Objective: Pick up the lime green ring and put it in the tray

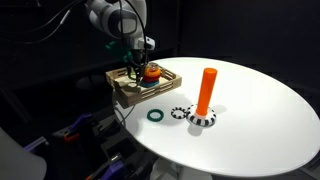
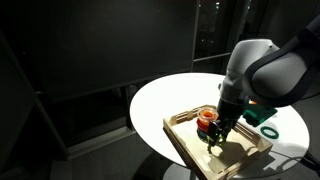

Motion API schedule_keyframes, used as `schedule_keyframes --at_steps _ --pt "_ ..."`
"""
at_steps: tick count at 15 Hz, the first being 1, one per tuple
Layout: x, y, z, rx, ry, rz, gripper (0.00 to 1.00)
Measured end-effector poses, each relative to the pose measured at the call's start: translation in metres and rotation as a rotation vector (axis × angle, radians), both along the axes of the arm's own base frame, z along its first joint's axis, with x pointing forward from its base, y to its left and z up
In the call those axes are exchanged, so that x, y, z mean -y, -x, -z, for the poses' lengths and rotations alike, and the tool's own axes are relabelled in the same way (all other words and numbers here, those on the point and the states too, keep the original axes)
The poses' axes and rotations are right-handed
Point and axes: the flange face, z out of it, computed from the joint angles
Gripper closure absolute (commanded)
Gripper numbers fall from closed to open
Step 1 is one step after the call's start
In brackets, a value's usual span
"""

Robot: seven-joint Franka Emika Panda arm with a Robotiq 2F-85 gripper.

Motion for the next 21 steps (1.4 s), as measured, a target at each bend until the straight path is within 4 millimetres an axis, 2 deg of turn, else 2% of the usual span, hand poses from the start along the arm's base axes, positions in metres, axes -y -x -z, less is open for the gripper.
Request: schedule_keyframes --at_steps 2,4,5,6,9,10,13,21 --pt "-0.001 -0.001 0.009 -0.014 0.000 0.001 0.51" --pt "-0.002 -0.002 0.015 -0.023 -0.001 0.001 0.40" --pt "-0.002 -0.003 0.018 -0.026 -0.001 0.001 0.30" --pt "-0.003 -0.004 0.019 -0.028 -0.002 0.002 0.25" --pt "-0.003 -0.005 0.022 -0.031 -0.003 0.002 0.22" --pt "-0.004 -0.006 0.022 -0.030 -0.003 0.002 0.11" --pt "-0.004 -0.009 0.019 -0.024 -0.006 0.004 0.00" --pt "0.003 -0.022 -0.001 0.001 -0.015 0.003 0.00"
